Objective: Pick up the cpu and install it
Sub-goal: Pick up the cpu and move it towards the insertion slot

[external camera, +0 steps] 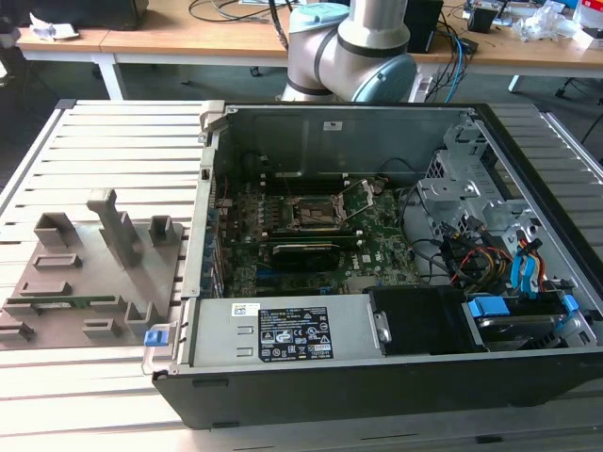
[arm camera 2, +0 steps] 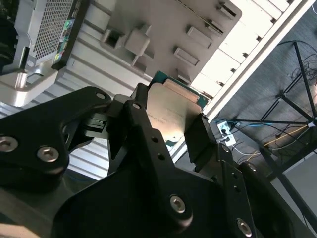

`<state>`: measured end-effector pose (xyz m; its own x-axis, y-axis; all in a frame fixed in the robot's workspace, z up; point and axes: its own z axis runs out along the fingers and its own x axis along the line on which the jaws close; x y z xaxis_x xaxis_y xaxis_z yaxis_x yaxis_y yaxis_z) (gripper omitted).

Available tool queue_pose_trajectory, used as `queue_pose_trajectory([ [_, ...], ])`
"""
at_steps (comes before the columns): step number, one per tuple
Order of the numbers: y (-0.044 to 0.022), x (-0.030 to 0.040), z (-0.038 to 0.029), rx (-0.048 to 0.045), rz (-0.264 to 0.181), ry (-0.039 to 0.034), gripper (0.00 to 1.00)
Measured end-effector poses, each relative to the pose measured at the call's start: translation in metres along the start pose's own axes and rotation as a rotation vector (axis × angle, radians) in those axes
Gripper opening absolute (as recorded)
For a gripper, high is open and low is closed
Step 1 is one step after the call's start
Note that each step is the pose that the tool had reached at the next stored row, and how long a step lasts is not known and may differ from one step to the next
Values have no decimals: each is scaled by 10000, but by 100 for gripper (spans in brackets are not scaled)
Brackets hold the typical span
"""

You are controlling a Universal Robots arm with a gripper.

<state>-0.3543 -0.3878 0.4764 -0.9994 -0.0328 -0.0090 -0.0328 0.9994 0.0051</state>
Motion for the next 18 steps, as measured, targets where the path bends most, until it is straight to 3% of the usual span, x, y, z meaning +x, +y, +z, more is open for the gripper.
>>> queue_pose_trajectory([
  [1, -1, -30, 6, 4, 0, -2, 55],
  [6, -14, -455, 75, 71, 0, 2, 55],
  [15, -28, -934, 133, 164, -1, 5, 55],
  [18, -34, -1174, 160, 208, -1, 7, 55],
])
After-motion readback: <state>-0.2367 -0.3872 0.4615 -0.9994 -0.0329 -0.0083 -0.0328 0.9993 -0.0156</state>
